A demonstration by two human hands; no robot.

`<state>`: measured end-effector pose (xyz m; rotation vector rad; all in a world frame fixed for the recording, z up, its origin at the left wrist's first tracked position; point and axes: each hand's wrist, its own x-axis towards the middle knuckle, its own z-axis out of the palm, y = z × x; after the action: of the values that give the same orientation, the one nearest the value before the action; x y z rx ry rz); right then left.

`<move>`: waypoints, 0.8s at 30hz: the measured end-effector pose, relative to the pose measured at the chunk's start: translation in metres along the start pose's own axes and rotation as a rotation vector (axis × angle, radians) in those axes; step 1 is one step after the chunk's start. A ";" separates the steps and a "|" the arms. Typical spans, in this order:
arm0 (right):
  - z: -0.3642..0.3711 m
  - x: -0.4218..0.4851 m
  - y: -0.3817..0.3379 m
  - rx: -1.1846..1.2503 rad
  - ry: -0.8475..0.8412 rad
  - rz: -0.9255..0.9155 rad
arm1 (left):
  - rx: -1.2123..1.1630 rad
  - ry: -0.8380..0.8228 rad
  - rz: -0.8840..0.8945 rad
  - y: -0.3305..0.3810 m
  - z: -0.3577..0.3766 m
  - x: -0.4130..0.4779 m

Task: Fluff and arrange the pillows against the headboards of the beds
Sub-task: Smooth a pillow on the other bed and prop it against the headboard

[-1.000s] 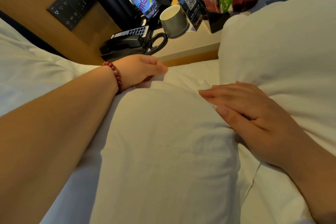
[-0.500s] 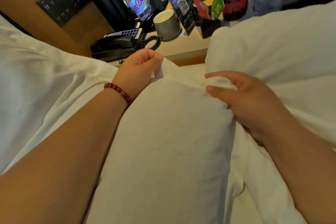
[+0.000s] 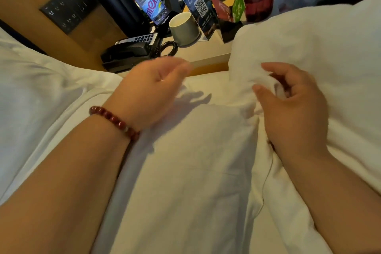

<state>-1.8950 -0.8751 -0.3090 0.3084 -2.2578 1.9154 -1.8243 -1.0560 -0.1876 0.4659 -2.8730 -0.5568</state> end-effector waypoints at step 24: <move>-0.031 -0.060 -0.004 -0.209 -0.378 -0.381 | 0.423 -0.165 0.149 0.010 -0.014 -0.173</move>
<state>-1.8364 -0.8416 -0.3153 1.0600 -2.3681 1.5119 -1.6622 -0.9937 -0.1908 0.2664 -3.1532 0.0445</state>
